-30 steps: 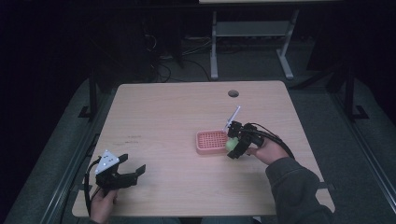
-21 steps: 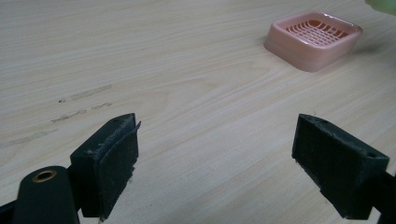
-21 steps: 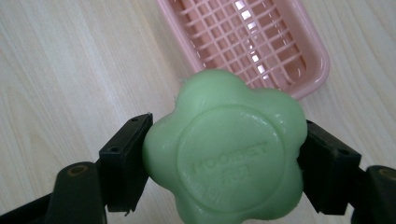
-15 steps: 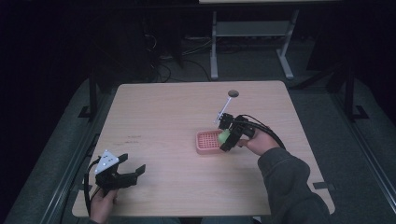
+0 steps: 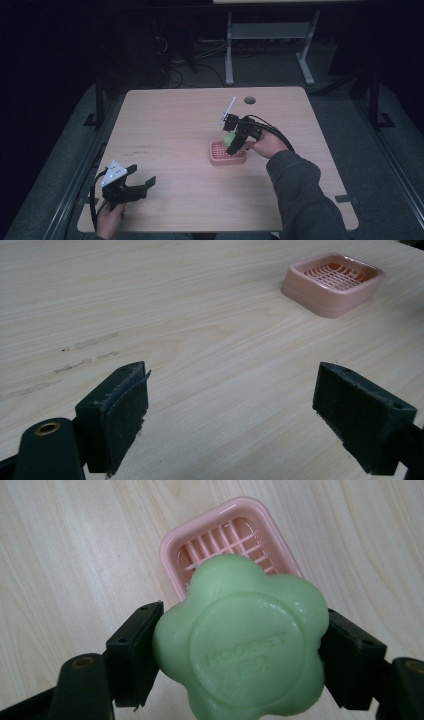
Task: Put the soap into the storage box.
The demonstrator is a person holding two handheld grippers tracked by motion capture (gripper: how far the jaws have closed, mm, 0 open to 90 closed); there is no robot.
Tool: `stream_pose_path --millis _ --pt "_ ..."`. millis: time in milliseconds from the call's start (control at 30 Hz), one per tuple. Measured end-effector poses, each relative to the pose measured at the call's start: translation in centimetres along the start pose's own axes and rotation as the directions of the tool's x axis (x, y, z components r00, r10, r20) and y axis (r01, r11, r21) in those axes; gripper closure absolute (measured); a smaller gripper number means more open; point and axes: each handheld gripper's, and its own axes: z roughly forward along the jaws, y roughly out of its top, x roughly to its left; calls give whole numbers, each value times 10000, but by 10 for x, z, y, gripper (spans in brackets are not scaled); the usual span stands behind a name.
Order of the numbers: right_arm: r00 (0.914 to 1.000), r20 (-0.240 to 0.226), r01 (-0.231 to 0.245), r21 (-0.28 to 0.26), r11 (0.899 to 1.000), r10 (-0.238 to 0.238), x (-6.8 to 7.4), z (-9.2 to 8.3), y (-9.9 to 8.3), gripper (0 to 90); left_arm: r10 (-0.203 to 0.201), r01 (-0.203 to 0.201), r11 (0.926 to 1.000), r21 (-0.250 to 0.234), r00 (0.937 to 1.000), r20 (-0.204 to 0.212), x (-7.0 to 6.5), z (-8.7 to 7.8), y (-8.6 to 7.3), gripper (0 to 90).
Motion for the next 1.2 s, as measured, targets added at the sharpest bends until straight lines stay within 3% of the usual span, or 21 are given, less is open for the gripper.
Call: stream_pose_path --millis 767,1200 --pt "9999 -47 -97 836 9964 102 -7 32 15 258 -46 46 10000 -28 10000 23 0 0 0 143" --pt "9996 -185 -204 887 9958 222 -10 44 17 258 -137 137 9999 -44 9999 13 1 1 0 143"
